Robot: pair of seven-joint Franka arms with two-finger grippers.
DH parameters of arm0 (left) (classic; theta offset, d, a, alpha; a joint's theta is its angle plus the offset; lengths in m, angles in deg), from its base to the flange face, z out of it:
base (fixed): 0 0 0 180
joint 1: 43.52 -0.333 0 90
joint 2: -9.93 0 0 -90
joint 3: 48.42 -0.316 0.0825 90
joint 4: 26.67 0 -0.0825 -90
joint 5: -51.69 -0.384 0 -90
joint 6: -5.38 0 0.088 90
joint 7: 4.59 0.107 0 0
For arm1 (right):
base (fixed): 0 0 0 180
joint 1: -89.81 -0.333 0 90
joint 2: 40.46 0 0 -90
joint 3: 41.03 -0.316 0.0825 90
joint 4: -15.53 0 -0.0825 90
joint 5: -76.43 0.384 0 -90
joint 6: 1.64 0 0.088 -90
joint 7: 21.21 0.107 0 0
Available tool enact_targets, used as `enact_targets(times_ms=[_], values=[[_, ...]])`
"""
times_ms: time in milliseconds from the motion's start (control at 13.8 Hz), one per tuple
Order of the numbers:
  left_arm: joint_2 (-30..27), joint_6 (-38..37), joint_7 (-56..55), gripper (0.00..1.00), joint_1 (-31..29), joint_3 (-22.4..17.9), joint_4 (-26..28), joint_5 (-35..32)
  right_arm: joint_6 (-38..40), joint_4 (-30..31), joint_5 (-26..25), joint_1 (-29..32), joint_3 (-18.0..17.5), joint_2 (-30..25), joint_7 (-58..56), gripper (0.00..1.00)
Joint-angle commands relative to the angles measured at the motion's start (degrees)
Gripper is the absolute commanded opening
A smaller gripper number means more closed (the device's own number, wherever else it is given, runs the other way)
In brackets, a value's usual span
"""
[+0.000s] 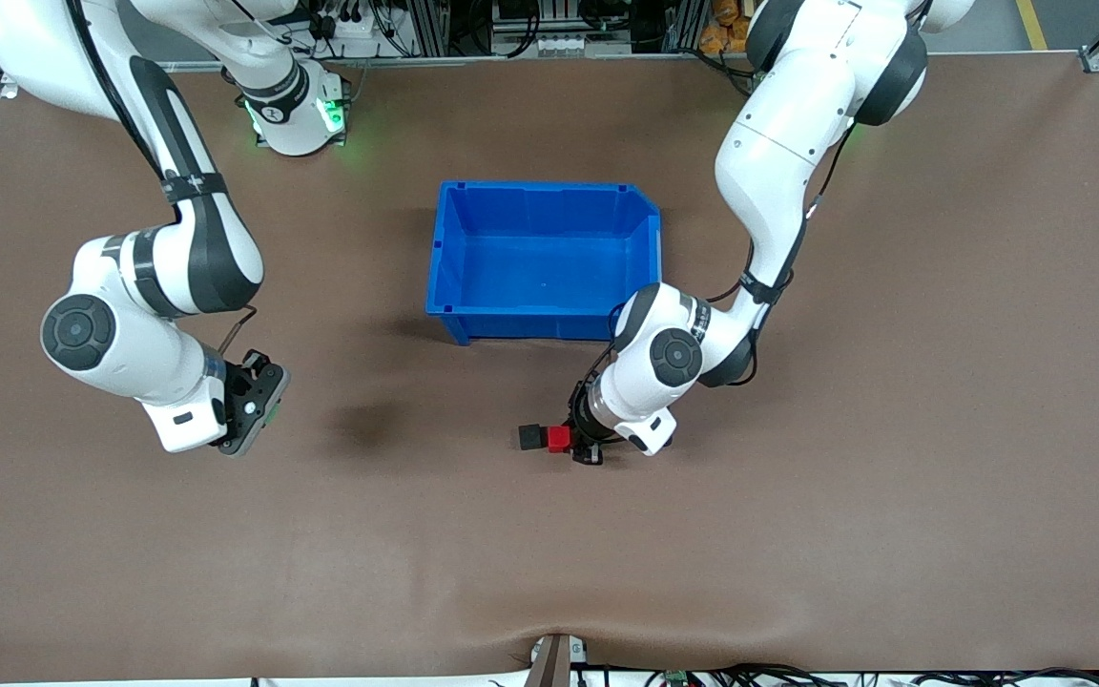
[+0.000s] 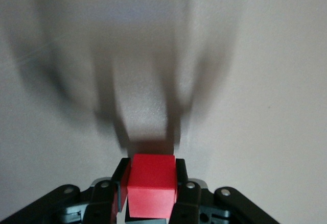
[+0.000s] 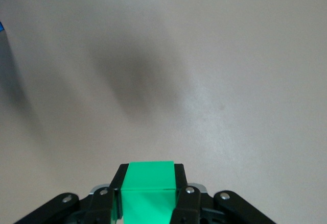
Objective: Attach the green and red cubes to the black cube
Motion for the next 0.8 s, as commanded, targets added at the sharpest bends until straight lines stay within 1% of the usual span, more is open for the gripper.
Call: enact_targets(times_ms=[0,145,291,363,509,727], values=[[0.72,0.60,-2.07,0.00,0.93,-0.71,-1.28,0.79,0.94,-2.06,1.11,-0.28,-0.59,1.31,-1.74,0.00],[0.80,0.60,-1.99,0.00,0.93,-0.71,-1.28,0.79,0.94,-2.93,1.11,-0.19,-1.47,1.92,-1.83,0.00],[0.98,0.60,-1.81,0.00,0.93,-0.71,-1.28,0.79,0.94,-4.95,1.20,-0.28,-1.56,3.76,-5.06,0.00],[1.33,0.68,-1.81,0.00,0.93,-0.71,-1.37,0.79,0.94,-6.09,2.07,-0.28,-1.56,4.90,-6.30,0.00],[1.59,1.30,-1.81,0.00,1.02,-0.71,-1.37,0.79,0.94,-6.80,5.49,-0.28,-1.47,6.14,-9.19,0.00],[1.42,1.30,-0.59,0.00,1.28,-0.62,-1.37,0.79,1.03,-10.14,5.68,-1.50,-1.47,9.13,-11.66,0.00]])
